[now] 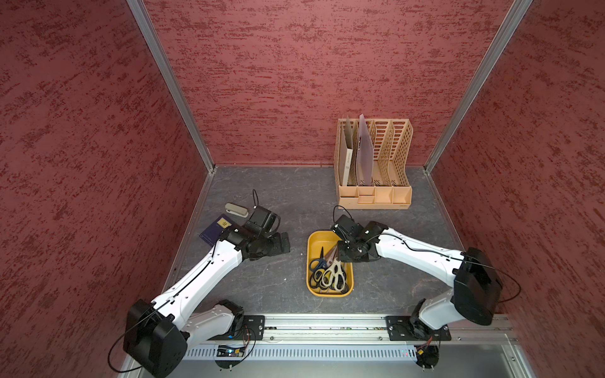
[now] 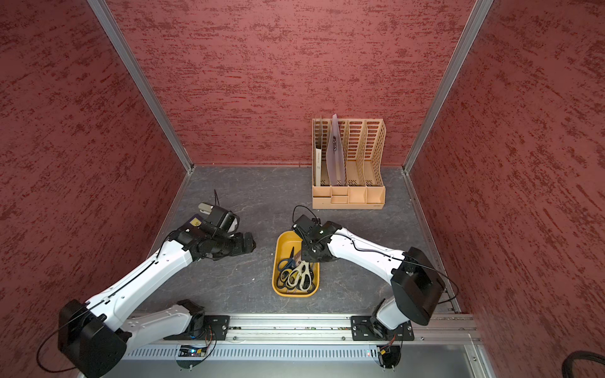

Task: Take the scissors out of the storage box
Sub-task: Move the storage box to the center of the board.

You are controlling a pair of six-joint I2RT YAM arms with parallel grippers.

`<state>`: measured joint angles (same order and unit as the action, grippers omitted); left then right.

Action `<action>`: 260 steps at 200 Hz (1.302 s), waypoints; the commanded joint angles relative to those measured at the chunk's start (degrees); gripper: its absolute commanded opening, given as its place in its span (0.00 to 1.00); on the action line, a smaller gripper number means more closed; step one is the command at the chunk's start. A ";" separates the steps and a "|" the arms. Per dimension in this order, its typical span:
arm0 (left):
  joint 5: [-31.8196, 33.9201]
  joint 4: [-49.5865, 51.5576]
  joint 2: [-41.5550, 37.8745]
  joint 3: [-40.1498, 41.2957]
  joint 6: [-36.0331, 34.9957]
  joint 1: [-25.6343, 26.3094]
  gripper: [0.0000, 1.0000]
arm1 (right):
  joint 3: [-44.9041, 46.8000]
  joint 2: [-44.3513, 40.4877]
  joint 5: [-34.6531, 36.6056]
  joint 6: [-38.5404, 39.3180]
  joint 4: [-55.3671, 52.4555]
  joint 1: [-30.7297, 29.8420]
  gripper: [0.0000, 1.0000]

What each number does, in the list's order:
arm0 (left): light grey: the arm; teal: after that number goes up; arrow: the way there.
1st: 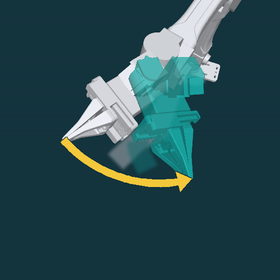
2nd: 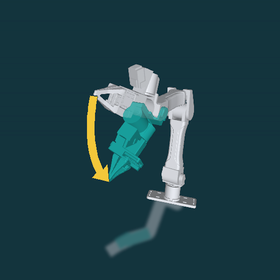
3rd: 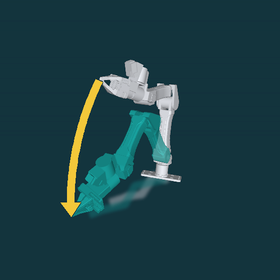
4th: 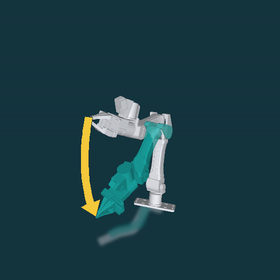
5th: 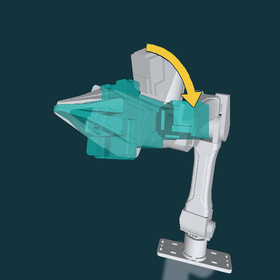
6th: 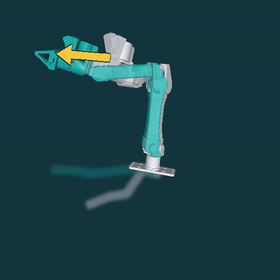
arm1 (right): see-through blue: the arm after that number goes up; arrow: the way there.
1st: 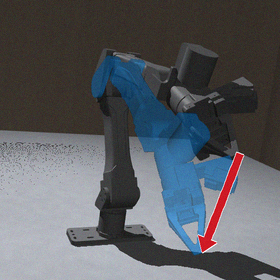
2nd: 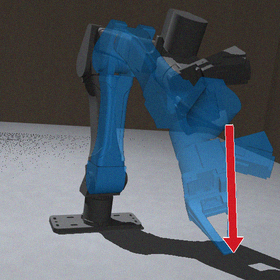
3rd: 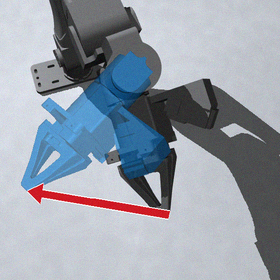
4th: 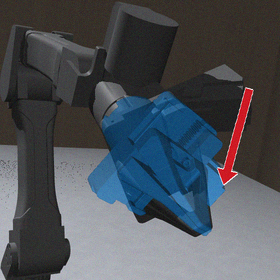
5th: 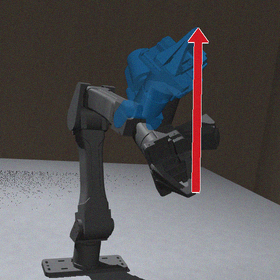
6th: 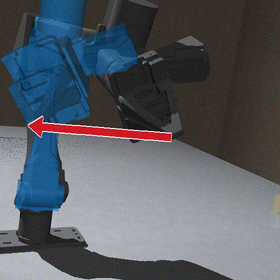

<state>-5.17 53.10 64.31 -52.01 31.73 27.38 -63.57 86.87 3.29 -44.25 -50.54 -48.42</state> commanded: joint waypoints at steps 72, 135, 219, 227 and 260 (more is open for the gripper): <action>-3.61 -2.94 -2.25 3.72 1.86 -0.17 1.00 | 0.11 2.32 5.32 2.77 -3.45 -0.31 0.34; -3.72 -3.12 -0.95 2.63 3.07 -0.04 1.00 | 4.84 3.10 4.34 3.33 2.57 -0.25 0.26; -3.88 -3.60 0.59 0.70 4.42 0.27 1.00 | 5.56 -1.29 6.26 12.15 0.36 7.92 0.00; -3.88 -3.75 0.76 0.57 4.52 0.39 1.00 | 5.42 -1.84 6.14 13.65 0.40 10.08 0.00; -4.40 -4.43 2.16 -0.13 4.70 0.79 1.00 | 5.54 -0.62 3.56 19.36 2.50 18.08 0.00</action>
<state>-9.02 49.98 65.54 -50.39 35.79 27.73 -58.19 86.59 6.02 -30.85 -49.15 -35.00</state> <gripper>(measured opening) 0.996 0.087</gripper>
